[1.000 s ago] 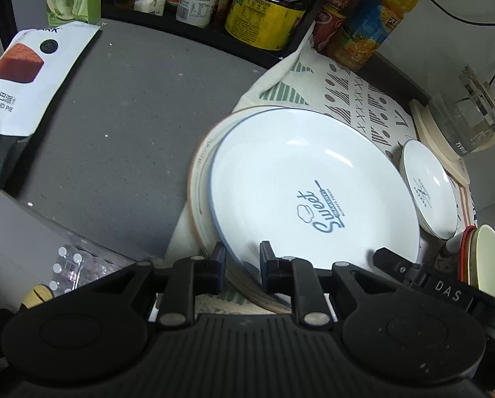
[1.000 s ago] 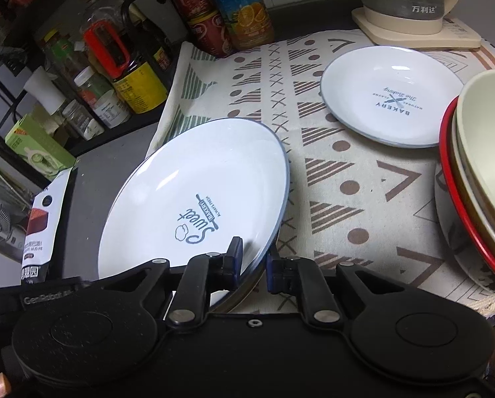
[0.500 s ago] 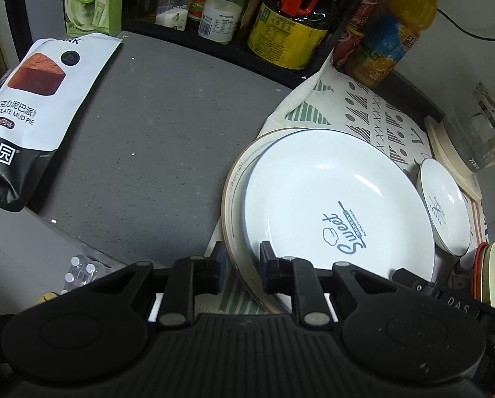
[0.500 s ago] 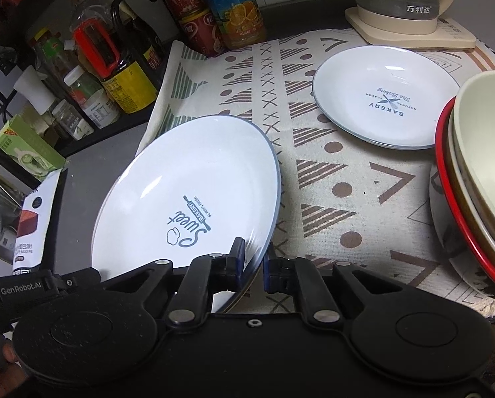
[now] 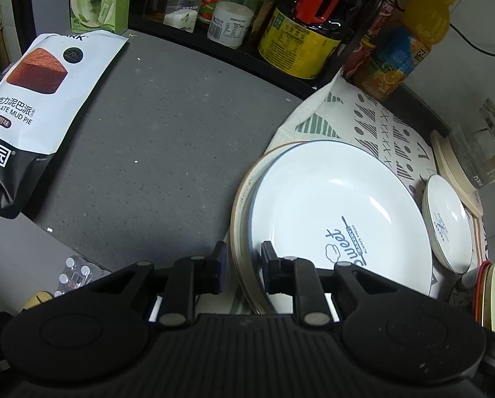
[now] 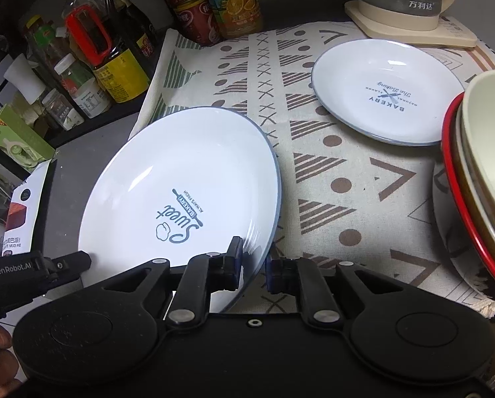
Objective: Organize plates and bowls
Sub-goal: 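Set the 'Sweet' plate onto the flower plate and open the right gripper, then move the right gripper to the white 'BAKERY' plate and grasp its rim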
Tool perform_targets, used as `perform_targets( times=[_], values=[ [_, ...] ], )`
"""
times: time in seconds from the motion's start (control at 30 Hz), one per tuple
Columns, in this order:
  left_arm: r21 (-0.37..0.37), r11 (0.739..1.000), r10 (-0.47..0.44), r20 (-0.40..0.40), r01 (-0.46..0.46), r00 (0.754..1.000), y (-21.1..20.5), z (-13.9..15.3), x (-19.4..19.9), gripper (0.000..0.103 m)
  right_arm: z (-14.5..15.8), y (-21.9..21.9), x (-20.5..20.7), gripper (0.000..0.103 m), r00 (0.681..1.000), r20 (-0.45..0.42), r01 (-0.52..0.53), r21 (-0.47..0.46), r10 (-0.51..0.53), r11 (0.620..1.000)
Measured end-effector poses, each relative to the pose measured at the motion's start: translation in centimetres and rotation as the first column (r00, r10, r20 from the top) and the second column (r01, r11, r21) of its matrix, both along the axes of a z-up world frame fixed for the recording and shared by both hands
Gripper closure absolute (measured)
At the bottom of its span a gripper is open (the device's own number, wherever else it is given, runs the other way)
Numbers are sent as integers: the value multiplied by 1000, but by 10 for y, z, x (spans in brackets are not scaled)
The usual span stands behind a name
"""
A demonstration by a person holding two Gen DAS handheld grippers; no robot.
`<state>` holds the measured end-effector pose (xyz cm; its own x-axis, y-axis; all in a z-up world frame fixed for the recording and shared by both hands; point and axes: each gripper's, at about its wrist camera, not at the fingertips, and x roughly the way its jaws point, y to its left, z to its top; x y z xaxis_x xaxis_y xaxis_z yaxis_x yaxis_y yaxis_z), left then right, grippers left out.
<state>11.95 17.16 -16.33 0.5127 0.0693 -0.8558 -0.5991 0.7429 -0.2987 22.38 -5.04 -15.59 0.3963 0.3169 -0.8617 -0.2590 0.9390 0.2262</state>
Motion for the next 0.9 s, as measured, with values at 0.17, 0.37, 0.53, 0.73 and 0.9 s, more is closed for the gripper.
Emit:
perform_targets(
  times=[0.17,0.37,0.53,0.73,0.9],
  values=[
    [-3,1000,12,0,-12,1000,5,-1,1,83,-4,1,1,88,1000,-11,-6,-3,6,1000],
    [-1,1000,15,-13,-15,1000,6,-1,3,83,-7,5,4,87,1000,-26,-14,-10,14,1000],
    [31,999,14,-27,-13,1000,1,9,8,83,0,3,7,82,999,-35,-16,-5,16,1000],
    [61,998,5,-6,-5,1000,-7,27,19,56,22,-6,12,67,1000,6,-15,21,15,1000],
    [58,998,-39,16,38,999,-22,37,37,48,36,-19,21,58,999,40,17,44,-19,999]
  ],
)
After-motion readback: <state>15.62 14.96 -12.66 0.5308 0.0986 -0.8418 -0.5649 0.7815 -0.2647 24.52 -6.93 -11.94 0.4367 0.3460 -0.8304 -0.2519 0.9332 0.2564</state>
